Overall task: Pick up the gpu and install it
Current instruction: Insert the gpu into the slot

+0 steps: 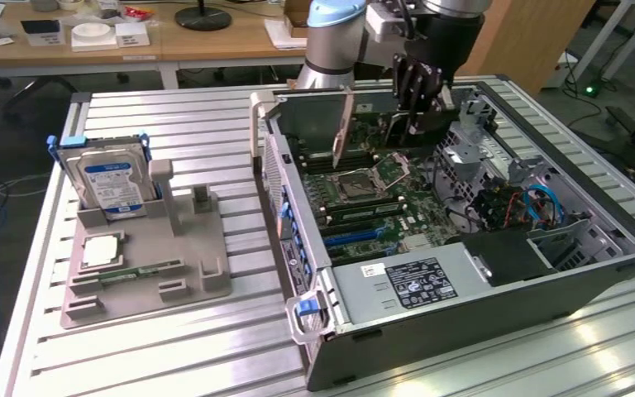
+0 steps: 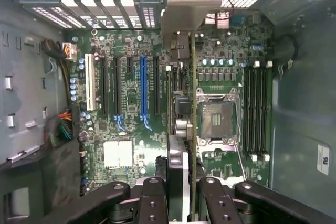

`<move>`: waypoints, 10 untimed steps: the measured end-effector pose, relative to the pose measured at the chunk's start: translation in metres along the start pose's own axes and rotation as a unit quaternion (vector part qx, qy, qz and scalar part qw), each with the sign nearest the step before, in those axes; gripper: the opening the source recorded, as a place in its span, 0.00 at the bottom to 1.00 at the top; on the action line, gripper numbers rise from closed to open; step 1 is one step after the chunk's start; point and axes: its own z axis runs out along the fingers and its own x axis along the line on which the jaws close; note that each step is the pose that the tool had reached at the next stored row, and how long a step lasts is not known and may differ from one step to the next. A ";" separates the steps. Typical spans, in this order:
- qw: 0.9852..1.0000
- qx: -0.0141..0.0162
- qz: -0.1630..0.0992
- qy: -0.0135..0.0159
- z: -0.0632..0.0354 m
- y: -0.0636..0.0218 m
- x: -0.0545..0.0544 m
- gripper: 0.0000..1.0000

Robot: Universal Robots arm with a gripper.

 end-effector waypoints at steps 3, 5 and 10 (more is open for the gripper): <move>1.000 0.001 0.000 0.000 0.0051 0.0086 0.000 0.28; 1.000 0.001 0.000 0.000 0.0087 0.0114 0.001 0.28; 1.000 0.006 -0.002 -0.002 0.0150 0.0117 0.001 0.28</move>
